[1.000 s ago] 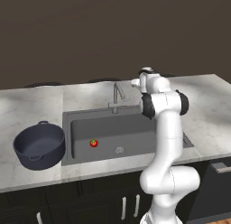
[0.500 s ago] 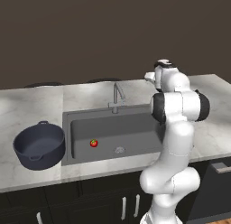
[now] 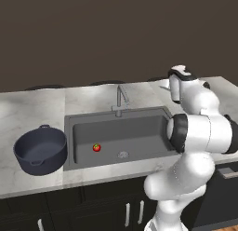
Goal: Dump the tomato from the pot into the sink. Then turn on the water and wash the tomato. Then turn off the water and put the tomato back in the pot.
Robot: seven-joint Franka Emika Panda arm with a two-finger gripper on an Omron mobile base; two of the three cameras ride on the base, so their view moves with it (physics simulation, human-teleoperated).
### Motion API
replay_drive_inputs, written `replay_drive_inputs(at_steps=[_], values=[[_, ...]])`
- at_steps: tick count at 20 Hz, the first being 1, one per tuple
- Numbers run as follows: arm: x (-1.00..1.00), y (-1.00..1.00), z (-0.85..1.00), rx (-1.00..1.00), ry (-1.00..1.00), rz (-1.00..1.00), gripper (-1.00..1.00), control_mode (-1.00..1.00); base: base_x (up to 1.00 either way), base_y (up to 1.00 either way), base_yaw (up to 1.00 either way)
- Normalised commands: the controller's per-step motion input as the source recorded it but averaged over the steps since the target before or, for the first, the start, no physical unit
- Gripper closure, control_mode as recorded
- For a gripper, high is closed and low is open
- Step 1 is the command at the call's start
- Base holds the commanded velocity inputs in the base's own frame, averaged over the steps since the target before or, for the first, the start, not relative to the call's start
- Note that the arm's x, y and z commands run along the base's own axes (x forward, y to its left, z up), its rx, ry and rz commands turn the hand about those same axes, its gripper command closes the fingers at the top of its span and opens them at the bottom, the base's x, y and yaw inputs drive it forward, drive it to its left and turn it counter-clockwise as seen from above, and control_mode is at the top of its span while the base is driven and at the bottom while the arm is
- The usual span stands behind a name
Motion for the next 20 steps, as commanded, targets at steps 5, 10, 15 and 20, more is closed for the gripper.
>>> replay_drive_inputs(at_steps=[5,10,15,20], values=[[-0.99,0.0,0.91,-0.02,0.33,-0.07,-1.0,-1.0,0.0,0.0,0.0],[-0.75,0.0,0.89,0.0,0.48,-0.07,-1.0,-1.0,0.0,0.0,0.0],[-0.35,0.11,0.98,0.0,0.57,-0.07,-1.0,-1.0,0.0,0.0,0.0],[-0.02,0.27,1.0,0.0,0.47,-0.05,-1.0,-1.0,0.0,0.0,0.0]])
